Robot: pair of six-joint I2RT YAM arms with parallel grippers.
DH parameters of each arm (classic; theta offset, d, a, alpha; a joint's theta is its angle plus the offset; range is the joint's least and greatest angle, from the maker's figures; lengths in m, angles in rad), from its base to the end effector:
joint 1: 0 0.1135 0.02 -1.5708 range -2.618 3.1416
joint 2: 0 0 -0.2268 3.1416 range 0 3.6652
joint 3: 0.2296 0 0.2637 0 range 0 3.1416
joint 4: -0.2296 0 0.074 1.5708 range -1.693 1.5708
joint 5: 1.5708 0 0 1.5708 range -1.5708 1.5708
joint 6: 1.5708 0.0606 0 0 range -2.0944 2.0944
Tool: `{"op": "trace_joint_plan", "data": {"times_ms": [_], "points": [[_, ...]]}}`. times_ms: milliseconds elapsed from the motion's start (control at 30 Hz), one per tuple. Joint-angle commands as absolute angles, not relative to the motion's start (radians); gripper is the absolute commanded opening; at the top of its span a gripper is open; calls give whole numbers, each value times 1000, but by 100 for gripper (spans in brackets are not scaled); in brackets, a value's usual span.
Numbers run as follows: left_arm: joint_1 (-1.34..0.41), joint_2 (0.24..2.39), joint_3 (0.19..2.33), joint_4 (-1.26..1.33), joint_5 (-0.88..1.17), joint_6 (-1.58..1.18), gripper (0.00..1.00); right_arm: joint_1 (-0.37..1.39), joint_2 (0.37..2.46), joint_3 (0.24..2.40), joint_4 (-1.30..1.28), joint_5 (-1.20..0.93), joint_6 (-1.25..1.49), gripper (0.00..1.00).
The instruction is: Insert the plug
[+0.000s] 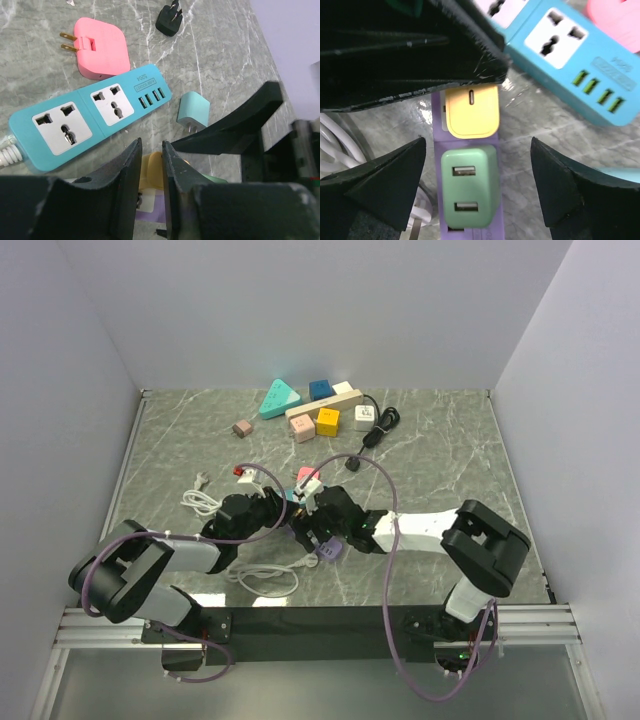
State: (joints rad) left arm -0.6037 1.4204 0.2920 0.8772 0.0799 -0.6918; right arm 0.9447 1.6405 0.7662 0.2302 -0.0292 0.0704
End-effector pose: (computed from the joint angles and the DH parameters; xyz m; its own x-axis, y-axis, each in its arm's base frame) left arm 0.2281 -0.1631 0.0980 -0.5592 -0.3868 -0.7333 0.3543 0.6882 -0.6332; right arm 0.2061 0.2880 0.1005 -0.4089 -0.4455 -0.7964 -0.7969 0.5997 0.0737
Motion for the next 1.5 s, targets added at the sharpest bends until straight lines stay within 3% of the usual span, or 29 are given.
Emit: {"op": "trace_joint_plan", "data": {"times_ms": [0,267,500,933,1067,1467], "points": [[-609,1419,279,815,48,-652,28,950,1539,759,276,37,81,92],[-611,1401,285,795,48,-641,28,948,1421,735,241,97,55,93],[-612,1384,285,792,55,-635,29,953,1410,698,198,51,63,83],[-615,1388,279,802,66,-638,29,976,1433,687,218,58,40,75],[-617,1384,276,801,64,-638,29,977,1454,706,216,57,31,66],[-617,1376,272,798,71,-638,29,994,1473,723,259,68,12,60]]}}
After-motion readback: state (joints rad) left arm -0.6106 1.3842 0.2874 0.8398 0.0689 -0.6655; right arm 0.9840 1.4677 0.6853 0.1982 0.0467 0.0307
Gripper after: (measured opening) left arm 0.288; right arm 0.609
